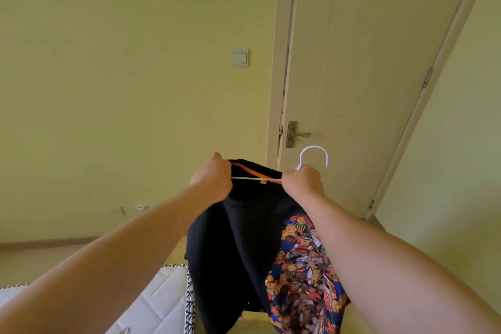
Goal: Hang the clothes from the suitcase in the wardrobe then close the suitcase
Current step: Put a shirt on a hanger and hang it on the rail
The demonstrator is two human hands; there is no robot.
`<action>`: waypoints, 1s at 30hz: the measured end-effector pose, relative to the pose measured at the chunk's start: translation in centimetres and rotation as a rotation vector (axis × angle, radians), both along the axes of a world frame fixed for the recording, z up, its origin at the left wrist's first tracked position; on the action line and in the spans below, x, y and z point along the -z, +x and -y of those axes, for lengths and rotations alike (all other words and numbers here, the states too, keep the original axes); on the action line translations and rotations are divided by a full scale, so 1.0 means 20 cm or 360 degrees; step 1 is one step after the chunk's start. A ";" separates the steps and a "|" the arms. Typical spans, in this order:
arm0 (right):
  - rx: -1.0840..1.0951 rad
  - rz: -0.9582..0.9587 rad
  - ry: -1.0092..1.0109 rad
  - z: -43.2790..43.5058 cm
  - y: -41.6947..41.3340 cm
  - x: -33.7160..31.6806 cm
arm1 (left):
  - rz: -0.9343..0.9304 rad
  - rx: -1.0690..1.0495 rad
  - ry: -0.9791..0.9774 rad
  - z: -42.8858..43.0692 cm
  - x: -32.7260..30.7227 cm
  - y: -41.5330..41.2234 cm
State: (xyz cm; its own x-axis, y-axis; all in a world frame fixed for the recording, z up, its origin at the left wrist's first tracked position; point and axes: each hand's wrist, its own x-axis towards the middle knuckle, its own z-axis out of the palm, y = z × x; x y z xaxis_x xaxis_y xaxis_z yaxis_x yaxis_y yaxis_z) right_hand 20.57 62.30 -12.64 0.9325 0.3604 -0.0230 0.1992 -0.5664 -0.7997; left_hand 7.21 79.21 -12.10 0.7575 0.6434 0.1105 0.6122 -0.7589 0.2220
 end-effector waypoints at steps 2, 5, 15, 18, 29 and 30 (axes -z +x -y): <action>-0.0033 0.0015 0.0020 -0.05 -0.01 -0.02 | -0.0061 0.0057 0.0136 0.08 0.04 0.01; -0.0136 0.0153 -0.0027 -0.06 -0.02 -0.03 | -0.0158 0.0089 0.0291 0.10 0.05 0.04; -0.0351 0.0943 -0.1012 0.16 0.13 -0.03 | 0.0037 -0.0119 0.0238 -0.11 -0.11 0.01; -0.0333 0.0784 -0.1067 0.15 0.13 -0.04 | 0.0128 0.0056 0.0239 -0.08 -0.11 0.03; -0.0502 0.0864 -0.0630 0.02 -0.01 0.00 | 0.0004 0.0262 0.0257 -0.02 -0.09 0.06; -0.0454 0.0874 -0.0601 0.02 -0.01 0.01 | -0.0070 0.0300 0.0262 0.00 -0.10 0.07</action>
State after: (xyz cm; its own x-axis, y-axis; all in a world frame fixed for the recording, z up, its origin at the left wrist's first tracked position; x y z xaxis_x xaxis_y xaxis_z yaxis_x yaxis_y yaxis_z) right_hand 20.41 61.94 -12.88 0.7160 0.6516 0.2507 0.6973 -0.6502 -0.3017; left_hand 8.54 79.19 -10.15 0.8689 0.4662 0.1665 0.4625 -0.8844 0.0625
